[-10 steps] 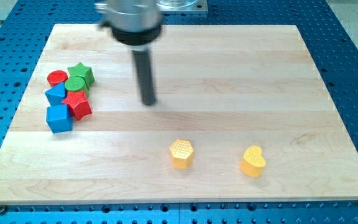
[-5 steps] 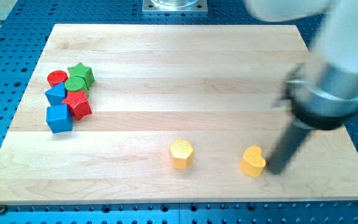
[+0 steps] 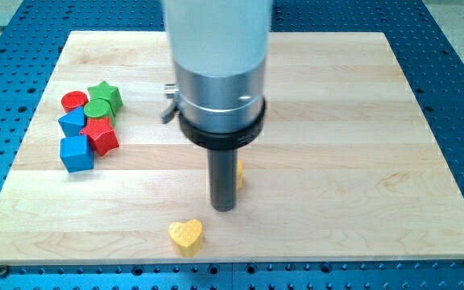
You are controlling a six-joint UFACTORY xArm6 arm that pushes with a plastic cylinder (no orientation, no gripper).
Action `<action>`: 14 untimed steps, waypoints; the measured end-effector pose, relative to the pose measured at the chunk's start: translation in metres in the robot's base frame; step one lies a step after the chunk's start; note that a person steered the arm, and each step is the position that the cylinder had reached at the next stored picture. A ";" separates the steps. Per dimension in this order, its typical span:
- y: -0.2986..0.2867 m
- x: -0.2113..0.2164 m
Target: Place the yellow hexagon at the right side of the red star
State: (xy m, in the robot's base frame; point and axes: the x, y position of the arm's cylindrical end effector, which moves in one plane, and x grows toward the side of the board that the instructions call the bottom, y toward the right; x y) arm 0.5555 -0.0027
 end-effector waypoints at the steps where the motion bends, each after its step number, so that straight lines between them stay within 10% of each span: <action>1: 0.005 -0.015; 3: -0.058 -0.061; 6: 0.121 -0.087; 8: 0.140 -0.141; 10: -0.027 -0.137; 11: 0.064 -0.157; 14: -0.098 -0.094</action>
State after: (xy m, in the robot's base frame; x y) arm 0.4613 -0.1008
